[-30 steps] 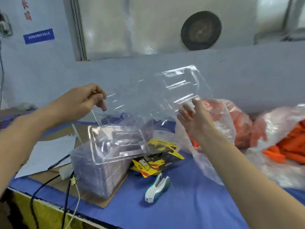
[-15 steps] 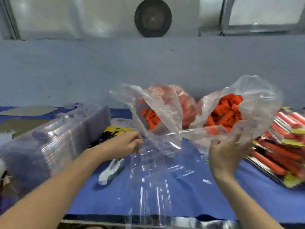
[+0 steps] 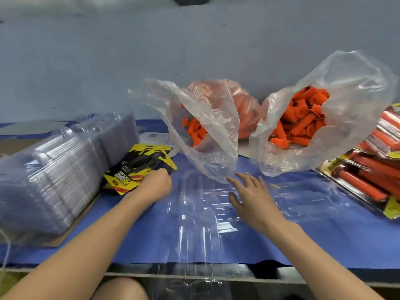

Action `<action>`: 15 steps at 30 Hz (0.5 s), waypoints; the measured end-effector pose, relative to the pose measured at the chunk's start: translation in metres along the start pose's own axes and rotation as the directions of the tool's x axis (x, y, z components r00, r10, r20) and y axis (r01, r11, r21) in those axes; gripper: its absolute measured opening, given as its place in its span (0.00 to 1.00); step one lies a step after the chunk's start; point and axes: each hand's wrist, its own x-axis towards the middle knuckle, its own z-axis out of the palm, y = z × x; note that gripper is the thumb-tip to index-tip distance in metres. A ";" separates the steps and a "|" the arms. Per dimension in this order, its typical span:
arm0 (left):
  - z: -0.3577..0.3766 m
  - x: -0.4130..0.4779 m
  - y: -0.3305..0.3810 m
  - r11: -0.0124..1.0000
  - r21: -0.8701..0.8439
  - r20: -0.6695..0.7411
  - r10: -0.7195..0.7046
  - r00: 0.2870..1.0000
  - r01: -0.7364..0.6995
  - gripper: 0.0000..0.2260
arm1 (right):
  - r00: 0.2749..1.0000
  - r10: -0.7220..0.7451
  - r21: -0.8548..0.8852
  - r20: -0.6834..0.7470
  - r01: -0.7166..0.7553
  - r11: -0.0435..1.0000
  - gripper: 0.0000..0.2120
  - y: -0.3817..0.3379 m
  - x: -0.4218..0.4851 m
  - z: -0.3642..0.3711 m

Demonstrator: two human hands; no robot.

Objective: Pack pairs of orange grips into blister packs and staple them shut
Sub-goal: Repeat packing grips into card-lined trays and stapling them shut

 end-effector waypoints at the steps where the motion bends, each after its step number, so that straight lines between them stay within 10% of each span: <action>1: -0.002 -0.007 -0.001 0.995 0.074 0.083 -0.069 0.994 0.063 0.09 | 0.999 -0.047 0.016 0.016 0.047 0.999 0.24 -0.010 0.004 0.002; 3: 0.002 -0.015 -0.004 0.979 0.185 0.199 -0.125 0.972 0.088 0.13 | 0.992 -0.107 0.041 0.073 0.104 0.994 0.25 -0.029 0.011 0.008; 15: 0.005 -0.008 0.009 0.902 -0.351 0.232 -0.177 0.956 0.252 0.09 | 0.973 -0.052 0.251 0.225 -0.006 0.968 0.23 -0.054 0.021 0.012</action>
